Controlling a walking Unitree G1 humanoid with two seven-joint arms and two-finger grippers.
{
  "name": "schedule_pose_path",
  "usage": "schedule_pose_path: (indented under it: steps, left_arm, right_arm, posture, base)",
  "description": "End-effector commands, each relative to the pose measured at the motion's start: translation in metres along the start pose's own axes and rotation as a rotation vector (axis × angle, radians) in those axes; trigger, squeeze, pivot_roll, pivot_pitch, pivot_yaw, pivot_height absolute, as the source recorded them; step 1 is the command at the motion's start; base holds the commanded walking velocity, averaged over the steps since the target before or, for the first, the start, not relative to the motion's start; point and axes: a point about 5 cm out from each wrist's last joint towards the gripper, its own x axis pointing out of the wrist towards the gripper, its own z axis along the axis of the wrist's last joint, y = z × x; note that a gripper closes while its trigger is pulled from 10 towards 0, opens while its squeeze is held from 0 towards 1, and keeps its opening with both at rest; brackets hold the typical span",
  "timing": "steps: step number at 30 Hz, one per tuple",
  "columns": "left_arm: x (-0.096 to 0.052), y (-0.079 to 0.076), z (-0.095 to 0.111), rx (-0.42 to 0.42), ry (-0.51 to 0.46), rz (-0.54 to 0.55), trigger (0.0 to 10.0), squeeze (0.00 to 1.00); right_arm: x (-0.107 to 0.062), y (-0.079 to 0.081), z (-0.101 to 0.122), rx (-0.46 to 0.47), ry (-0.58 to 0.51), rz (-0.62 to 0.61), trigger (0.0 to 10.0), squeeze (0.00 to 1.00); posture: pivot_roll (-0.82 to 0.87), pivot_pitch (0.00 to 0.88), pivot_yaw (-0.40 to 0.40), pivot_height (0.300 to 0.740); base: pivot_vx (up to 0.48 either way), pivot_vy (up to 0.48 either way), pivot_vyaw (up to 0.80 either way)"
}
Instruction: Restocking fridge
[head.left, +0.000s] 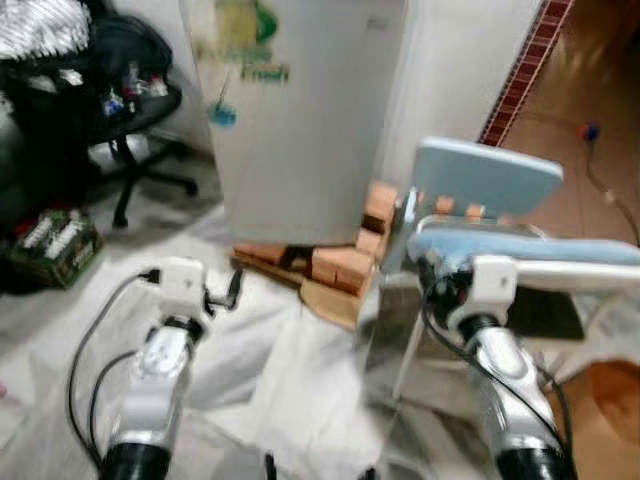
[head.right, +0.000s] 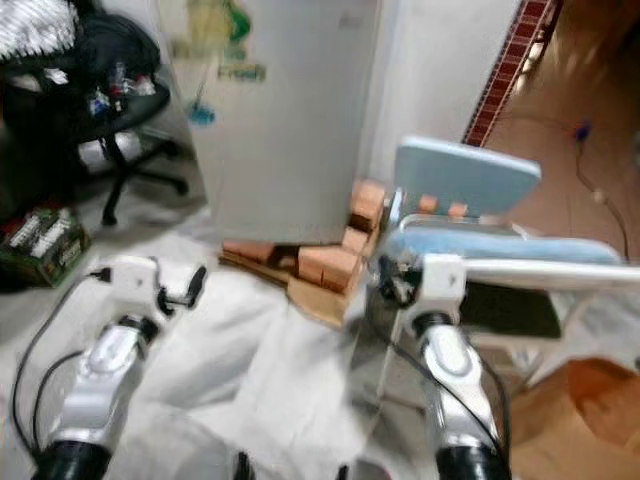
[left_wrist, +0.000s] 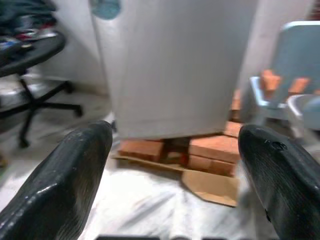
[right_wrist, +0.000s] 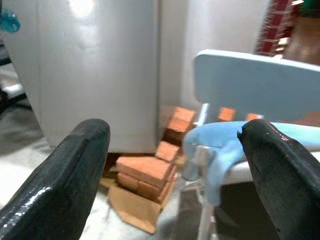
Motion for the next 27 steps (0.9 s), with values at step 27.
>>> schedule_pose_path:
  steps: [27]
  left_arm:
    - [0.0,0.011,0.019,0.046,-0.118,0.02,10.0,0.0]
  right_arm:
    - [-0.011,-0.014,-0.005,-0.114,0.009,-0.173,10.0,0.0]
  posture:
    - [0.01,0.0,-0.031,0.74]
  base:
    - [0.0,0.475,0.0]
